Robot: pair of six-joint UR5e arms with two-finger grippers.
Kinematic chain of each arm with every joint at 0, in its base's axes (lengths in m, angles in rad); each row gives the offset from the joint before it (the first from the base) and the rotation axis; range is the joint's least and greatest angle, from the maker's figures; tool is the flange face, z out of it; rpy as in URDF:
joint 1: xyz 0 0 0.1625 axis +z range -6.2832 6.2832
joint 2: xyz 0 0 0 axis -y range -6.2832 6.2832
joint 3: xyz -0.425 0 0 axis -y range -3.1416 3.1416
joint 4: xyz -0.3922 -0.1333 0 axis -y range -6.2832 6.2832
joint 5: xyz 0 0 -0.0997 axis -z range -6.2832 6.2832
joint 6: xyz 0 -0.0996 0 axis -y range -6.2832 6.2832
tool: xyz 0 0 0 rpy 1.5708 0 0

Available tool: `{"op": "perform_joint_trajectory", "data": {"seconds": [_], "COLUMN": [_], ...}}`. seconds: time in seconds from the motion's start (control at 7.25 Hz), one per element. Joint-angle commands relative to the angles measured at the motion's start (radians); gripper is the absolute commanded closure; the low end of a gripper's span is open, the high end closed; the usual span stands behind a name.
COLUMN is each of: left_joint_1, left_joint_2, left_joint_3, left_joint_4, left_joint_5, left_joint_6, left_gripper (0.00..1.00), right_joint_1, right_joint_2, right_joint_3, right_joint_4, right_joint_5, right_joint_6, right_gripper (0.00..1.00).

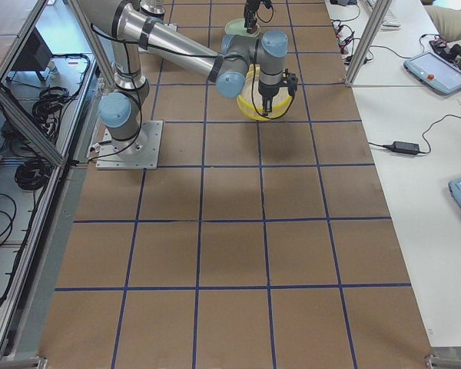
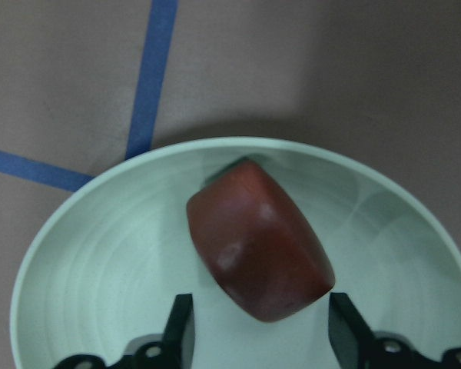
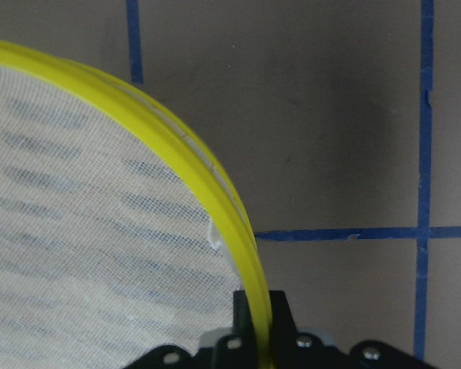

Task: Stack buns with steamer

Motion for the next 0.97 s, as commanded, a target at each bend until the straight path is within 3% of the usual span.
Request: {"op": "perform_joint_trajectory", "data": {"seconds": [0.0, 0.41, 0.69, 0.83], "left_joint_1": [-0.001, -0.030, -0.117, -0.177], "left_joint_2": [0.028, 0.052, 0.071, 0.078], "left_joint_3": [0.008, 0.025, 0.109, 0.175], "left_joint_4": [0.004, 0.006, -0.037, -0.096], "left_joint_5": [-0.003, -0.005, -0.014, -0.031], "left_joint_6": [-0.025, -0.049, -0.126, -0.194], "left_gripper": [1.00, 1.00, 1.00, 1.00], "right_joint_1": [0.127, 0.141, 0.236, 0.300], "right_joint_2": [0.019, 0.021, 0.057, 0.089], "right_joint_3": [-0.018, -0.018, -0.017, -0.017], "right_joint_4": [0.004, 0.004, -0.065, -0.100], "right_joint_5": [0.000, 0.000, -0.014, -0.070], "right_joint_6": [0.187, 0.198, 0.331, 0.402], "right_gripper": [0.93, 0.93, 0.93, 0.92]}}
